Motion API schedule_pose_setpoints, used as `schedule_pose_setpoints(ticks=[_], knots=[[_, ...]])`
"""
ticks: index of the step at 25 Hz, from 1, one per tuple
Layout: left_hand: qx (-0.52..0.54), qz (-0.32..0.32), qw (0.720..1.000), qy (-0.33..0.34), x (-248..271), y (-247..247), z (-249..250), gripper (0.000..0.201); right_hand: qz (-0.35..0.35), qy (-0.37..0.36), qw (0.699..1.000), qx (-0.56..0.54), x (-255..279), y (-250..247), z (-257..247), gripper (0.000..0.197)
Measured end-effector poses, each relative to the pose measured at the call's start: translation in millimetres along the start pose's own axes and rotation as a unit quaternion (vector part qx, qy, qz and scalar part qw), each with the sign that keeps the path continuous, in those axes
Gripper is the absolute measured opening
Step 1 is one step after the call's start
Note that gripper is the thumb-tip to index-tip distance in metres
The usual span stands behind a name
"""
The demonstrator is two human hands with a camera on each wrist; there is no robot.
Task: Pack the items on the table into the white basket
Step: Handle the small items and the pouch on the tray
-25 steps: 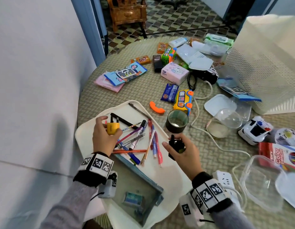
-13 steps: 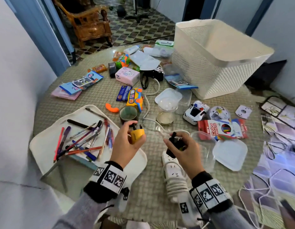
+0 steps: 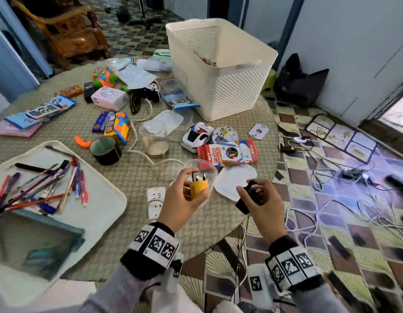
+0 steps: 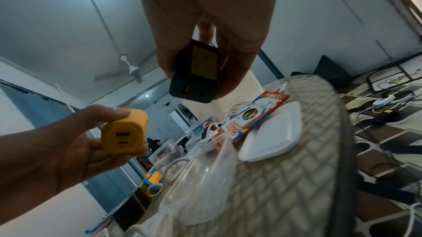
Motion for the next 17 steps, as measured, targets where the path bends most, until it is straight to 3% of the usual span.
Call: schedule_pose_setpoints(ticks=[7,13,17], knots=[[0.009,-0.03,1.0,0.005,-7.6,44.2,9.1,0.05,-0.006,0.008,1.0,-0.016,-16.3,-40.8,19.3,0.032],[0.024,-0.045,0.999,0.011,-59.8,53.8,3.2,0.058,-0.011,0.008,1.0,-0.012,-55.2,-33.9,18.9,0.031],[0.023,-0.062,0.998,0.025,-97.2,56.3,10.9,0.053,-0.018,-0.001,1.0,-0.008,-83.8,-31.8,12.9,0.03]])
Point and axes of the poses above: each hand's wrist, its own x-axis away from the middle knuckle, its own y-axis out of the palm, z = x × y, the point moved 4 cm from there along -x, towards the middle knuckle, and after that the axes turned 6 degrees about y, right-handed, at the moved point
